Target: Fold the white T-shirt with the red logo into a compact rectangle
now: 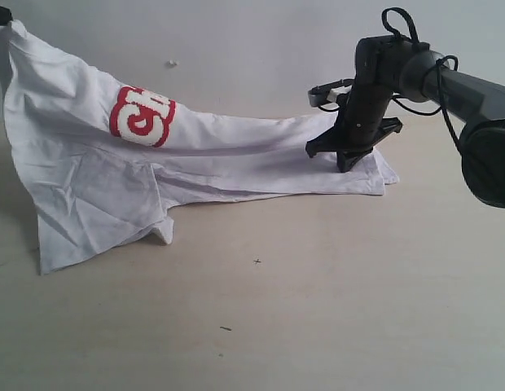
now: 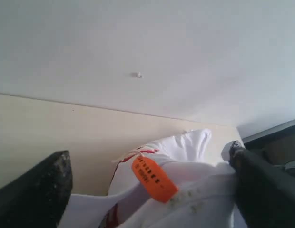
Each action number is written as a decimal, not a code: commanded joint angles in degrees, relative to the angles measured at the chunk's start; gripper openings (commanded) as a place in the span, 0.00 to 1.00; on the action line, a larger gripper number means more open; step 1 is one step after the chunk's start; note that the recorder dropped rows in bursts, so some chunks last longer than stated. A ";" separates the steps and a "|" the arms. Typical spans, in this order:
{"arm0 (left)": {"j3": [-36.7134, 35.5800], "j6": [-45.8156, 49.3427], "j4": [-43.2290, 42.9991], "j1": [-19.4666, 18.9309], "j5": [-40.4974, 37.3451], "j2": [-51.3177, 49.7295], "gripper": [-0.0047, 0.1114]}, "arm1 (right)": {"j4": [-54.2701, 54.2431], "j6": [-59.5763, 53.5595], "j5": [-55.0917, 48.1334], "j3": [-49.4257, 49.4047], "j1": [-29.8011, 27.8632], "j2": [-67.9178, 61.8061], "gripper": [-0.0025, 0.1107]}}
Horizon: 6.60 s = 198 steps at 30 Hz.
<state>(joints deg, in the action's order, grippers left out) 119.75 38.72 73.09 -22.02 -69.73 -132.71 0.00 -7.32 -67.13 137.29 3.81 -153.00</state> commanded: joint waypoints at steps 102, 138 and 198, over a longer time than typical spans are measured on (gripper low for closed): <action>-38.06 -1.49 -59.06 32.53 30.09 5.85 0.04 | 10.22 13.01 49.65 -66.72 -2.42 31.75 0.02; -56.79 -0.18 -55.78 34.06 35.90 18.81 0.04 | 15.40 20.94 42.50 -66.16 1.44 30.71 0.02; -61.36 -16.92 -48.52 27.63 46.77 20.16 0.04 | 12.81 20.40 46.30 -86.43 4.18 41.80 0.02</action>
<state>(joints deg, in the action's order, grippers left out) 56.90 22.15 24.73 6.16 -25.47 -111.57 12.29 12.56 -18.66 53.81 7.99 -110.98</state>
